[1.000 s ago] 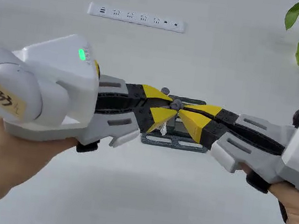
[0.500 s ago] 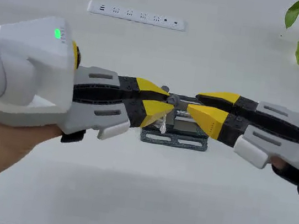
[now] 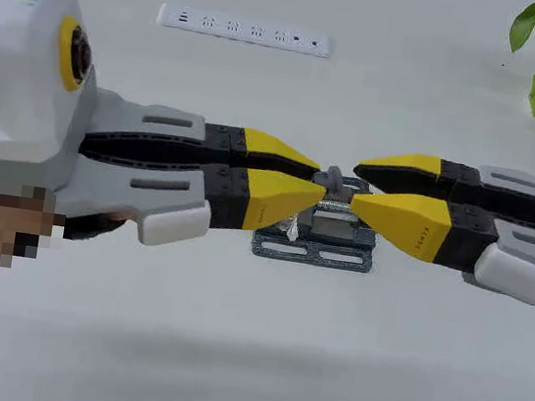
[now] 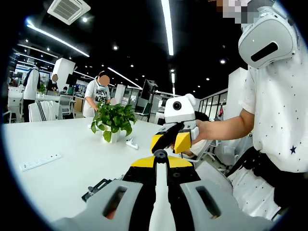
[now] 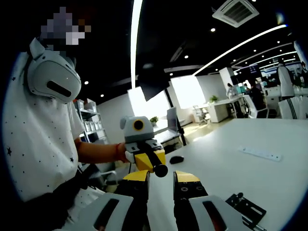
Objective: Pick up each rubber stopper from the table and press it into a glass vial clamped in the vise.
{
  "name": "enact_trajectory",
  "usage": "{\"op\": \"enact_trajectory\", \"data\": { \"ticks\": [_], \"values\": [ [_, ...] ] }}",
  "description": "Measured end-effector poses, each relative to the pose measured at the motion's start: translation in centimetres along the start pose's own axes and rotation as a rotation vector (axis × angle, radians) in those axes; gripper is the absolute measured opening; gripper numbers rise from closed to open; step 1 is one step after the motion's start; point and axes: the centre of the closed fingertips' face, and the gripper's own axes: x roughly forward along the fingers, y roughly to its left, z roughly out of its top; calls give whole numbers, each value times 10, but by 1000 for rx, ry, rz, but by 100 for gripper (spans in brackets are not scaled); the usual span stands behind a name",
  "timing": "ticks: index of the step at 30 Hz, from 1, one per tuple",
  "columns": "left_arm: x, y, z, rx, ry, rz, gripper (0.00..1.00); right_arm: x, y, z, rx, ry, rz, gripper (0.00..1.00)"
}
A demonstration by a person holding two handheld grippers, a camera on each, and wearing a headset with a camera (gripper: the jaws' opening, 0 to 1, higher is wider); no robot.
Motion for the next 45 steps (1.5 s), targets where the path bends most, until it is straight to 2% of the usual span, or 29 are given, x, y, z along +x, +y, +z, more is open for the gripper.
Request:
{"op": "enact_trajectory", "data": {
  "ticks": [4,7,17,25,29,45],
  "values": [
    [1,-8,10,-29,-35,-43,3,0,5,5,-1,-8,42,15],
    [1,-11,12,-36,-41,-58,3,-1,10,9,3,-22,76,13],
    [2,-24,14,-44,-34,-108,3,-5,15,11,-5,-22,135,10],
    [0,-29,15,-62,-38,-141,3,-8,19,10,-11,-20,171,8],
    [-1,-33,16,-75,-39,-165,3,-6,25,10,-14,-14,196,8],
    [-4,-34,17,-90,-39,-176,3,-1,32,9,-14,-11,205,7]
  ]
}}
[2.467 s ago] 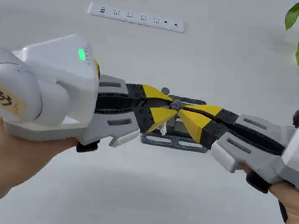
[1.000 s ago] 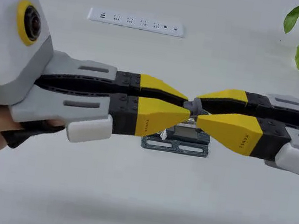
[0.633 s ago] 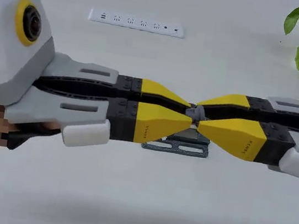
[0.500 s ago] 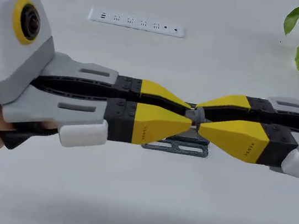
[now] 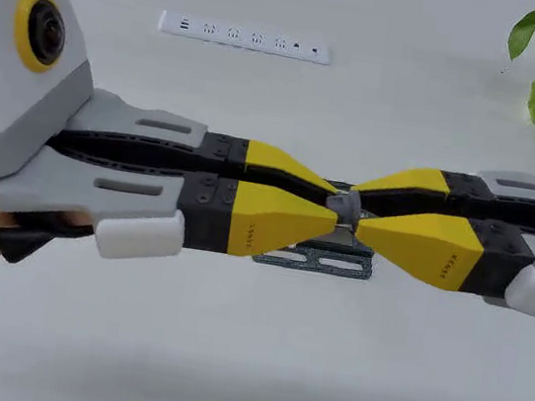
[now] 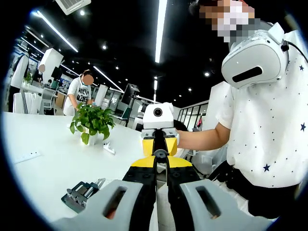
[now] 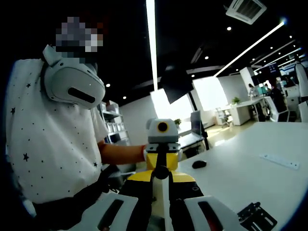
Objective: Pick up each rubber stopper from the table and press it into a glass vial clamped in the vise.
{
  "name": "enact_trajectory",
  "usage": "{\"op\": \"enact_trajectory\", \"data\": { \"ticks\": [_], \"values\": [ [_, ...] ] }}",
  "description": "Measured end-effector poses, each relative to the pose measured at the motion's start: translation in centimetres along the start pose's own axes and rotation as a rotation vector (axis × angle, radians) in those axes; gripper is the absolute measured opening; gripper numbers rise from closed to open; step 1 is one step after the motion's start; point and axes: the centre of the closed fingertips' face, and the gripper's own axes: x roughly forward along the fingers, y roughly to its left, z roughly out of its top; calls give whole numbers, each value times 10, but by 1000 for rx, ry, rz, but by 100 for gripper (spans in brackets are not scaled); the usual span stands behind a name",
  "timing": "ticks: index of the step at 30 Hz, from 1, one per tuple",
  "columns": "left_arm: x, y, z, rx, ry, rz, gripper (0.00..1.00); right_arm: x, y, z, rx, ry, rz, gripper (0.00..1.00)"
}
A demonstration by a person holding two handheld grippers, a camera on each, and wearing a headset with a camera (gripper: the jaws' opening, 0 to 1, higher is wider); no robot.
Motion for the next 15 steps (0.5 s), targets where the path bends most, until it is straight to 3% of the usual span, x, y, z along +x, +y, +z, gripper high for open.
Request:
{"op": "enact_trajectory", "data": {
  "ticks": [15],
  "values": [
    [-1,2,-5,-8,12,-10,3,-1,0,-4,-19,20,-1,7]
  ]
}}
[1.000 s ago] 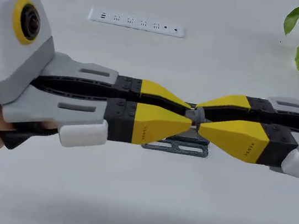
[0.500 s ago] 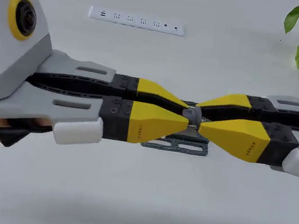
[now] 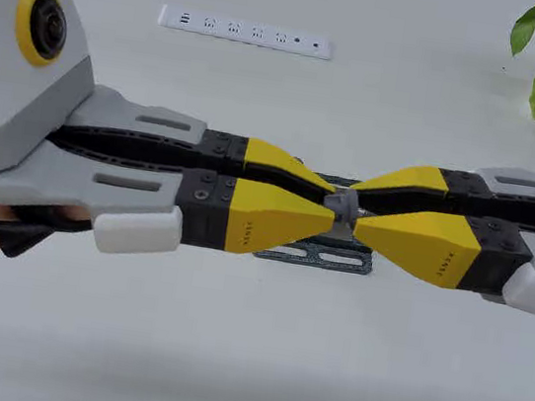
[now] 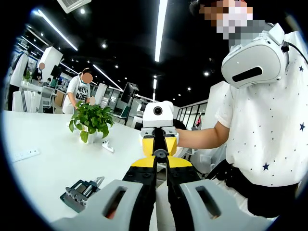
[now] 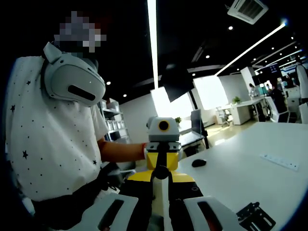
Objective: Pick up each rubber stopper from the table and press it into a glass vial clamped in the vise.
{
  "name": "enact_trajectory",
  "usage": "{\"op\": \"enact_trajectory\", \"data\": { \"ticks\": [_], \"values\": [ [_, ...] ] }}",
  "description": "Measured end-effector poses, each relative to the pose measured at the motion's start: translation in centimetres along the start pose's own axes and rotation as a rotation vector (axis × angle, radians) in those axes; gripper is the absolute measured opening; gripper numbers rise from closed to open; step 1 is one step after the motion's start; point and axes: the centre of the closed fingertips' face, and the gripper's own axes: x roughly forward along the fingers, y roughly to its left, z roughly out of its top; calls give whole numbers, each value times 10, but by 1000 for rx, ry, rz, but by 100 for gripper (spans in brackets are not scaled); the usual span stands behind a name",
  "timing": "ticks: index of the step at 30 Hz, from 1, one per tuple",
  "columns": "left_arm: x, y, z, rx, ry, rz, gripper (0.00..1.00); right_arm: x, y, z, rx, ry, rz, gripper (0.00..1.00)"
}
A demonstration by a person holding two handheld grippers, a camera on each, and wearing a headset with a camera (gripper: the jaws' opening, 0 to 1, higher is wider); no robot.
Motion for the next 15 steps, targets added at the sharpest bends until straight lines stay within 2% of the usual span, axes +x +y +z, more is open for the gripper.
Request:
{"op": "enact_trajectory", "data": {
  "ticks": [9,15],
  "values": [
    [0,2,-5,5,13,6,4,2,-1,-5,-24,28,-14,6],
    [-1,5,-8,-4,16,20,4,-4,-10,-8,-19,42,-30,6]
  ]
}}
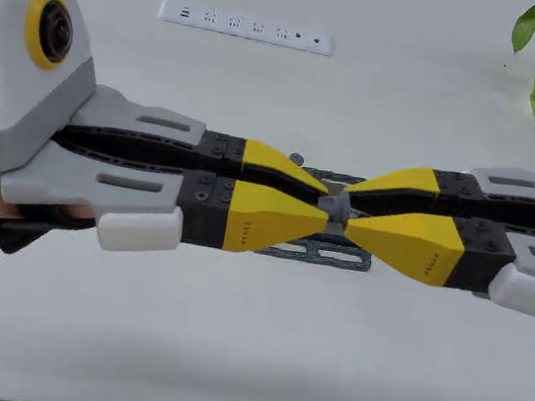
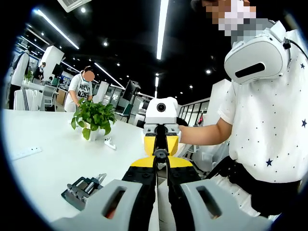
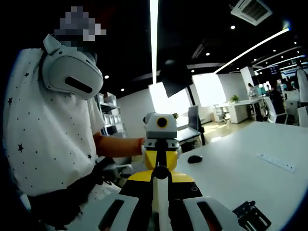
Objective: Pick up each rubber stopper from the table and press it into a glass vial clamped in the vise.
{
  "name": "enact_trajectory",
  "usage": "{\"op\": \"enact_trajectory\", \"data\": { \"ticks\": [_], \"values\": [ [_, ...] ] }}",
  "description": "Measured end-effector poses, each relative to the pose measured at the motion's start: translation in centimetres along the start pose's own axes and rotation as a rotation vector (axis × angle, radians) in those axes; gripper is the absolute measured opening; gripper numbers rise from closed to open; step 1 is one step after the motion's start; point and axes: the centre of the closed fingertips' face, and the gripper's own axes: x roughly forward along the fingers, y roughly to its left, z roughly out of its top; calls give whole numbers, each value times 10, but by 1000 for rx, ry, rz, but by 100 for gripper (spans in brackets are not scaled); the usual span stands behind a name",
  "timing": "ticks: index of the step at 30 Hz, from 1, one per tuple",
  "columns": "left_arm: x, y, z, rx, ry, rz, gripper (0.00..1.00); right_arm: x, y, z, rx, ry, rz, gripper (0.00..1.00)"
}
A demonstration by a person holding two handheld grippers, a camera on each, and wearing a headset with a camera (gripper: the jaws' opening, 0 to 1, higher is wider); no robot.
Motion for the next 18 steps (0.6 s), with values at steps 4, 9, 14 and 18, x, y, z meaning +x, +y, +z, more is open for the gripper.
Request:
{"op": "enact_trajectory", "data": {
  "ticks": [4,9,14,18],
  "values": [
    [-1,2,-3,1,4,8,4,1,-2,-2,3,14,-5,6],
    [-3,4,-3,2,2,17,8,4,-4,-2,8,28,-12,6],
    [-7,7,-5,12,4,42,12,5,-11,-3,10,61,-29,6],
    [-13,13,-6,21,3,76,15,3,-19,-2,13,84,-50,6]
  ]
}}
